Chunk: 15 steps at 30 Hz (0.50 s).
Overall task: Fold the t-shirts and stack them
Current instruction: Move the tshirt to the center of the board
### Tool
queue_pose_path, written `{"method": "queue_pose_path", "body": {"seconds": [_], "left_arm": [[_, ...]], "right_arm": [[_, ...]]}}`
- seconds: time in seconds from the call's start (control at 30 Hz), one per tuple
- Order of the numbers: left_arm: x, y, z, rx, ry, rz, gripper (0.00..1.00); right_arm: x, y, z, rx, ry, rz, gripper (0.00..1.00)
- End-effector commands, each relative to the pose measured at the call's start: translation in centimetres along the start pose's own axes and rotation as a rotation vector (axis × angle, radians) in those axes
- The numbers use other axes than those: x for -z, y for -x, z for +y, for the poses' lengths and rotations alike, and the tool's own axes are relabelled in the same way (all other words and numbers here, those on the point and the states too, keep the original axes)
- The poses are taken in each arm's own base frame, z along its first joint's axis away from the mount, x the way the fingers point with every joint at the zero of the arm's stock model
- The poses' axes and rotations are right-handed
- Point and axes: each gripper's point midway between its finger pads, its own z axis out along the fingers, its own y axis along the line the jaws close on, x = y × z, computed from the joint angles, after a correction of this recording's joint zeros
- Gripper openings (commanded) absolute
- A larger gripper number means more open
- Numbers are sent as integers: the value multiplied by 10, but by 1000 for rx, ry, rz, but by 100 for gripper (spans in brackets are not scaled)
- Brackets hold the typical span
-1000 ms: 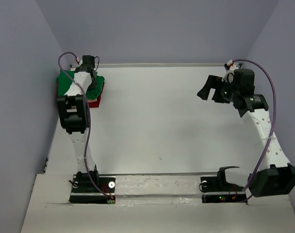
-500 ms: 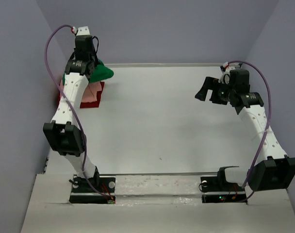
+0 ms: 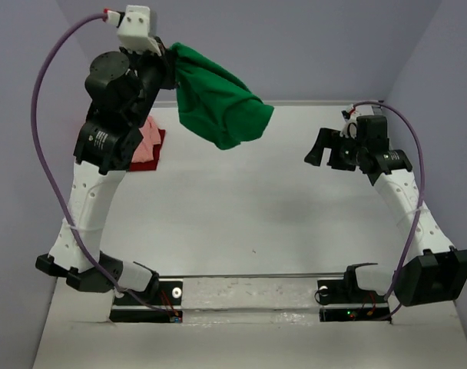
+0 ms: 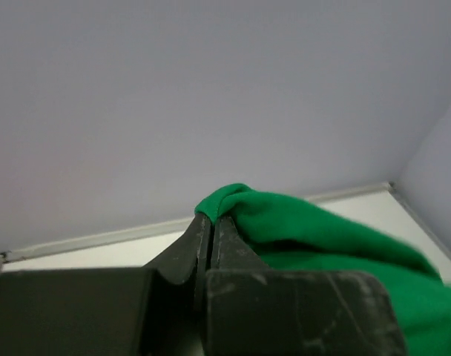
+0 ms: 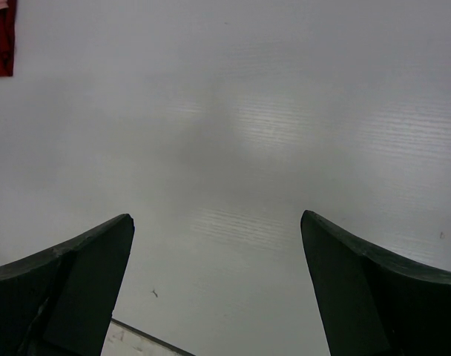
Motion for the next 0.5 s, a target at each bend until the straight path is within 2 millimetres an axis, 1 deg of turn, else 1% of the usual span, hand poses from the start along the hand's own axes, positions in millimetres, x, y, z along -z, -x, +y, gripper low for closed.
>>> {"method": "queue_pose_path", "body": {"seconds": [0.0,0.03,0.07,0.1,0.13,0.17,0.2,0.27,0.3,0.33,0.37,0.4,0.43,0.47], "left_arm": [[-19,46,56,30,342,-37,0],[-13,25,74,36,462,53,0],[-12,26,78,57,491,44,0],[-4,30,87,89,519,14,0],[1,38,88,163,528,-33,0],[16,39,89,180,515,-65,0],[19,67,85,235,474,-199,0],[15,82,57,241,295,-241,0],[8,85,43,229,216,-226,0],[-24,100,4,184,83,-204,0],[-22,78,-17,177,37,-114,0],[-31,72,-43,125,50,-85,0],[-31,70,-49,122,73,-87,0],[-27,69,-50,133,114,-95,0]], "right_arm": [[20,20,12,39,13,-97,100],[22,21,12,36,6,-99,100],[23,20,13,34,7,-98,100],[23,20,13,33,9,-99,100],[23,19,13,31,11,-95,100],[23,18,13,29,12,-93,100],[22,17,13,29,11,-90,100],[23,16,11,30,4,-89,100],[23,15,11,30,2,-87,100],[25,15,11,35,0,-93,100],[26,15,10,35,-2,-96,100],[26,16,11,36,0,-97,100],[25,16,12,35,3,-93,100],[25,16,11,34,1,-89,100]]}}
